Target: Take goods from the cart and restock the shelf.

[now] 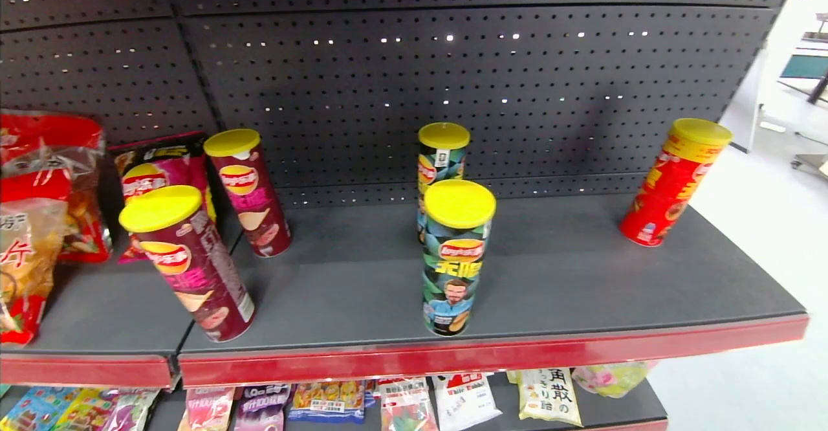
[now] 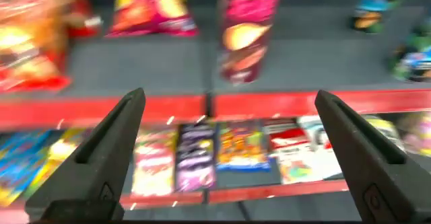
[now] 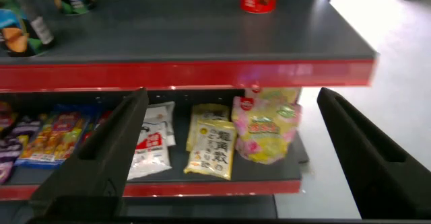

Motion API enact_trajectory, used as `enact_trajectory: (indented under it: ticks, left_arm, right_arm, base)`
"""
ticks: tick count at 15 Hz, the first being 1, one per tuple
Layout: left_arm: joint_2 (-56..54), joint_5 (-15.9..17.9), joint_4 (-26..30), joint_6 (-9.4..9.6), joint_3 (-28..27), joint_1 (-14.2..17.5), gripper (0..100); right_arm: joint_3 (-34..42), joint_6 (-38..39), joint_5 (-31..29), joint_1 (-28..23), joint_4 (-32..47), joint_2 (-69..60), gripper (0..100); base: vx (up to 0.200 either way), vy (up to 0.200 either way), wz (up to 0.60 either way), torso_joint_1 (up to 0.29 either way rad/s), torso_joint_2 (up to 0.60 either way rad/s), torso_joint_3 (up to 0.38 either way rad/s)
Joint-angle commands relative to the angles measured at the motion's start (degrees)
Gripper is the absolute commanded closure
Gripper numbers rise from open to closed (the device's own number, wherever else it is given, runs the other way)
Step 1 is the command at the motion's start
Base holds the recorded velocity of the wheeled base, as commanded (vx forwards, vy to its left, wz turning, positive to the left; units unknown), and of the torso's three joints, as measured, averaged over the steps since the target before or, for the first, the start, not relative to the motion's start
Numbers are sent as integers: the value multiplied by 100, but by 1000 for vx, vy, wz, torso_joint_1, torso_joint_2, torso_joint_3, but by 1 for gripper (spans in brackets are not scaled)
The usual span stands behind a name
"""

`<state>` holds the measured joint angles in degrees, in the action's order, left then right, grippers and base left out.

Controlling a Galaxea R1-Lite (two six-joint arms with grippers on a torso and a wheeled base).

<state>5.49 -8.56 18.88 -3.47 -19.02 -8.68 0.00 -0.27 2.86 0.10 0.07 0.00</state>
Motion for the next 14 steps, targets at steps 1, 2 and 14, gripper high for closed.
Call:
enact_trajectory:
  ticks: [1, 2, 14]
  left_arm:
    - [23, -6, -7, -4, 74, -2, 0]
    - [23, -6, 1, -4, 118, -2, 0]
    - [-56, 74, -2090, -57, 1893, 596, 0]
  right_arm:
    - [0, 18, 4, -1, -7, 0, 0]
    - [0, 18, 4, -1, -7, 0, 0]
    - [-2505, 809, 21, 43, -113, 2514, 0]
  base:
    - [0, 0, 0, 0, 0, 0]
    - [0, 0, 0, 0, 0, 0]
    - [0, 0, 0, 0, 0, 0]
